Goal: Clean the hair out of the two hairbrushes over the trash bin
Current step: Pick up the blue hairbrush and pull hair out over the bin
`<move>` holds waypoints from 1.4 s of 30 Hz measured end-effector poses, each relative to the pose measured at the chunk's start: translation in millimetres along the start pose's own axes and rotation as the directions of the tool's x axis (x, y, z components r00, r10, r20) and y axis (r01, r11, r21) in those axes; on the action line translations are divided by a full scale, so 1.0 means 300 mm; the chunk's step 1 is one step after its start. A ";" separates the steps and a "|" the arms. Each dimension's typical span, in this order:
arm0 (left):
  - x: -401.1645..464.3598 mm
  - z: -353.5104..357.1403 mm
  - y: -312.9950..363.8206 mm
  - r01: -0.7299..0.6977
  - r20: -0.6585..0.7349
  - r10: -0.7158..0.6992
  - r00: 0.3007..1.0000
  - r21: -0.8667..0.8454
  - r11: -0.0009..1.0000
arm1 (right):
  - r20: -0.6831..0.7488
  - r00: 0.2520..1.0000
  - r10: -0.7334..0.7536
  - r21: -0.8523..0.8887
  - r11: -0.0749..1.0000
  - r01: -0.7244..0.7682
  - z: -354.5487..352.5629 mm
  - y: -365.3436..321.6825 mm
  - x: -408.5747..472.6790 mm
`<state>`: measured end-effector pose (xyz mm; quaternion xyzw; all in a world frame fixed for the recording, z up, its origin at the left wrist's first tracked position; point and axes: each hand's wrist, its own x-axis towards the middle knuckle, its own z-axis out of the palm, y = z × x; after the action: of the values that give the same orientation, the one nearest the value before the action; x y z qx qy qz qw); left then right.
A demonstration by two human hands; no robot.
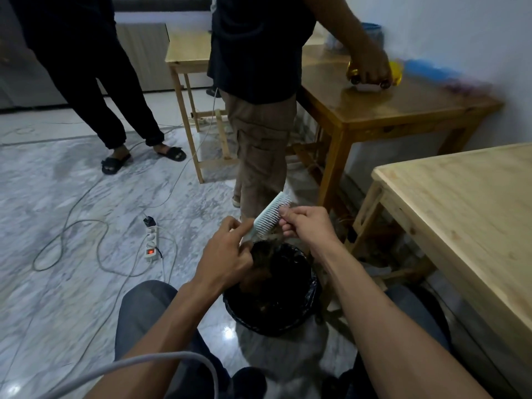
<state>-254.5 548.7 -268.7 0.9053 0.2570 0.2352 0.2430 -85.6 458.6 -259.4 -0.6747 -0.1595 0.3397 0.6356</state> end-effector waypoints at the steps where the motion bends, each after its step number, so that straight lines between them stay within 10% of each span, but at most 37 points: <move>1: -0.004 0.002 -0.003 0.004 0.005 -0.004 1.000 0.014 1.000 | -0.030 0.999 -0.011 -0.055 0.998 0.009 -0.001 0.005 0.001; 10: 0.024 -0.009 -0.036 0.208 -0.043 -0.208 0.977 -0.003 0.978 | -0.210 0.973 -0.096 -0.029 0.995 0.092 -0.029 0.022 -0.044; 14: 0.035 -0.002 -0.019 0.118 0.033 -0.117 0.993 -0.040 0.992 | -0.020 1.000 0.011 -0.232 0.973 -0.016 -0.012 0.064 -0.048; 20: 0.036 0.001 0.008 0.011 0.029 -0.009 1.000 -0.081 0.997 | 0.238 0.969 0.068 0.092 0.991 -0.093 0.004 0.060 -0.042; 26: 0.048 -0.022 -0.027 0.086 -0.025 -0.086 0.996 0.000 0.996 | 0.003 1.000 -0.029 -0.097 0.995 0.030 -0.017 0.058 -0.024; 32: 0.034 -0.021 -0.093 0.239 0.005 -0.241 0.971 0.089 0.967 | -0.158 0.984 -0.079 0.179 0.978 0.108 -0.040 0.025 -0.026; 37: 0.034 -0.013 -0.065 0.186 0.011 -0.186 0.982 0.011 0.982 | 0.023 0.998 0.060 -0.262 0.964 -0.051 -0.025 0.064 -0.037; 42: 0.055 -0.018 -0.036 0.110 0.033 -0.109 0.993 -0.015 0.994 | 0.090 0.993 0.073 -0.332 0.943 -0.039 -0.020 0.053 -0.030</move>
<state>-248.7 568.2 -265.5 0.8914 0.3004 0.2092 0.2672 -91.5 446.1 -272.9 -0.7577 -0.2266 0.3598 0.4951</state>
